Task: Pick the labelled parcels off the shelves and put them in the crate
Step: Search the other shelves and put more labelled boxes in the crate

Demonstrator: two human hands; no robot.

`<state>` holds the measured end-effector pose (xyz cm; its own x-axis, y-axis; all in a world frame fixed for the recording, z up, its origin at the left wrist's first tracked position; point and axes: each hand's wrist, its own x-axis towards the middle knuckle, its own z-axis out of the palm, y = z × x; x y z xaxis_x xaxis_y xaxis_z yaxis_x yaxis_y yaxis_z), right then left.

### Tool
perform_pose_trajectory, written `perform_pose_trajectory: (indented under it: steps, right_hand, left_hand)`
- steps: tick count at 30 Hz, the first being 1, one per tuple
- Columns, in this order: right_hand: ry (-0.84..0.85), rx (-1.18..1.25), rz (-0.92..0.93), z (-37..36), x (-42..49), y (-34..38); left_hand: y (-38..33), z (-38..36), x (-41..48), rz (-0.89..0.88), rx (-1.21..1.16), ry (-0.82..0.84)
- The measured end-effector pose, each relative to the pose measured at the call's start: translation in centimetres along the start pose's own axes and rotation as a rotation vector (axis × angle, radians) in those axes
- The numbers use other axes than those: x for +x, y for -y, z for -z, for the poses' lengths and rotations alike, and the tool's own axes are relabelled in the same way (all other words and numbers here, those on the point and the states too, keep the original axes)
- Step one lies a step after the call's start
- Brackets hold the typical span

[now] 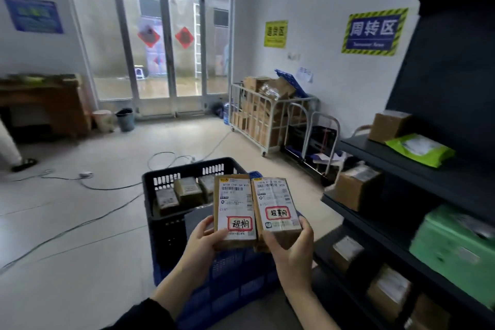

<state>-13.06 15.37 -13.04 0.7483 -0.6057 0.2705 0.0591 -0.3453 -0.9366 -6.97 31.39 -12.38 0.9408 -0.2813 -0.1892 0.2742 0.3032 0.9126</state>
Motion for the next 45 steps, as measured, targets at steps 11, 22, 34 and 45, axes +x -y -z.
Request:
perform_pose_trajectory:
  steps: [11,22,34,45]
  right_hand:
    - [0.191,0.073,-0.011,-13.2,3.1,2.2]
    - [0.349,0.084,0.007,-21.1,14.7,-0.4]
    - [0.634,0.009,-0.032,-29.2,31.7,-4.7]
    - [0.645,-0.108,-0.113,-34.0,38.4,-8.2]
  left_hand:
    - [-5.4,11.1,4.0,-0.039,0.081,-0.139]
    - [-6.2,13.1,17.1,-0.057,0.181,-0.306]
    - [-7.8,12.9,33.3,-0.001,0.178,-0.443]
    - [-6.6,14.6,42.9,0.132,0.154,-0.416]
